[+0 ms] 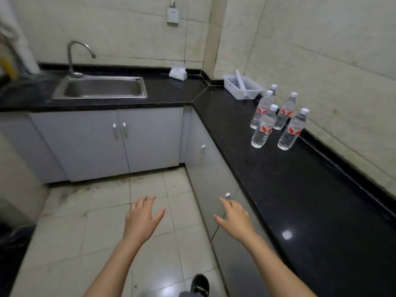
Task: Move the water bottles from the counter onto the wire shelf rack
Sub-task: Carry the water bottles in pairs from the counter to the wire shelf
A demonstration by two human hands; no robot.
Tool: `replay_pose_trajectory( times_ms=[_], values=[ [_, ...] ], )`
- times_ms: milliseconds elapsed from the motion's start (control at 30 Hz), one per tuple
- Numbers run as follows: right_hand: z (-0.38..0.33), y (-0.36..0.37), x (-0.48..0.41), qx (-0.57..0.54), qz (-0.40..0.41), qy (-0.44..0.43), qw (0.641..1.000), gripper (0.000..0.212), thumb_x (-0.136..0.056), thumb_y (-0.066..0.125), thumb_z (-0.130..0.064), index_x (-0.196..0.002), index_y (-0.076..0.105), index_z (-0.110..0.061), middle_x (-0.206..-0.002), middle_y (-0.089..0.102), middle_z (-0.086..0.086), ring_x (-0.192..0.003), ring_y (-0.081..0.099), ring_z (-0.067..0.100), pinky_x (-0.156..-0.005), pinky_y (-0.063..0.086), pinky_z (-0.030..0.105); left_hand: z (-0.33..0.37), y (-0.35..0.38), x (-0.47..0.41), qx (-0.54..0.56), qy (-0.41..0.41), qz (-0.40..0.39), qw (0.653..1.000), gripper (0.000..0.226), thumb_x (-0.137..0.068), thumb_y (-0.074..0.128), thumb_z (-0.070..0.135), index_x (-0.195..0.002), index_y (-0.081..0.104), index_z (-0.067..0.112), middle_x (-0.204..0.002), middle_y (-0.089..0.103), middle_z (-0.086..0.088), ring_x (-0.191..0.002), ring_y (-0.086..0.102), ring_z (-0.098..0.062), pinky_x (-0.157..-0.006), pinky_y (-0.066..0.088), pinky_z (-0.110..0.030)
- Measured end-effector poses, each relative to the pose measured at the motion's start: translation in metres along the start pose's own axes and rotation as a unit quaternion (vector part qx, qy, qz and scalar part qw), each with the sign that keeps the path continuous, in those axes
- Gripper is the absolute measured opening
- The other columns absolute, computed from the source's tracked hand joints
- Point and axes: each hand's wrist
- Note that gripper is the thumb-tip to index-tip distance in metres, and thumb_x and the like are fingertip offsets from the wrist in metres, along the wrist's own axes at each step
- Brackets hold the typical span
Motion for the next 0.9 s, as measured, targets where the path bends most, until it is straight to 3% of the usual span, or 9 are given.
replay_pose_trajectory(
  times_ms=[233,433,600,733,900],
  values=[
    [-0.033,0.011,-0.112,-0.068,-0.027,-0.046,0.996,0.064,-0.087,0.048,-0.043,-0.142,0.022,-0.022,-0.144,0.034,0.010,-0.133,0.029,0.024,-0.107,0.028,0.037,-0.033,-0.023,-0.079,0.003,-0.078,0.037,0.996,0.054,-0.089,0.049,0.043,-0.136,0.039,0.019,-0.145,0.038,-0.006,-0.132,0.030,-0.027,-0.105,0.029,-0.039],
    [-0.047,-0.015,-0.239,-0.150,0.026,-0.053,0.987,0.063,-0.087,0.051,-0.040,-0.141,0.025,-0.020,-0.142,0.036,0.010,-0.132,0.030,0.024,-0.106,0.026,0.035,-0.002,-0.045,-0.198,-0.007,-0.059,0.073,0.996,0.052,-0.089,0.051,0.041,-0.134,0.041,0.018,-0.143,0.039,-0.006,-0.131,0.032,-0.027,-0.106,0.029,-0.037],
    [-0.031,-0.036,-0.306,-0.255,0.072,0.008,0.964,0.061,-0.088,0.054,-0.034,-0.140,0.028,-0.016,-0.143,0.035,0.011,-0.132,0.032,0.024,-0.104,0.028,0.031,0.033,-0.038,-0.278,0.037,-0.050,0.082,0.995,0.050,-0.088,0.055,0.035,-0.131,0.045,0.014,-0.139,0.045,-0.007,-0.127,0.037,-0.027,-0.103,0.030,-0.035],
    [-0.002,-0.052,-0.333,-0.272,0.109,0.068,0.954,0.057,-0.088,0.055,-0.029,-0.138,0.033,-0.012,-0.140,0.038,0.014,-0.128,0.034,0.027,-0.102,0.030,0.032,0.061,-0.011,-0.323,0.105,-0.061,0.038,0.992,0.047,-0.088,0.057,0.028,-0.128,0.049,0.008,-0.135,0.049,-0.014,-0.125,0.040,-0.030,-0.104,0.031,-0.037],
    [0.044,-0.069,-0.350,-0.293,0.214,0.179,0.914,0.050,-0.087,0.058,-0.022,-0.132,0.041,-0.010,-0.135,0.044,0.016,-0.127,0.036,0.029,-0.100,0.032,0.037,0.104,0.013,-0.390,0.132,-0.008,0.000,0.991,0.045,-0.089,0.055,0.029,-0.129,0.048,0.009,-0.136,0.048,-0.012,-0.127,0.039,-0.028,-0.104,0.031,-0.036]
  ],
)
Point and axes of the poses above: each hand's wrist, its own x-axis away from the middle knuckle, its own y-axis out of the palm, z = x × y
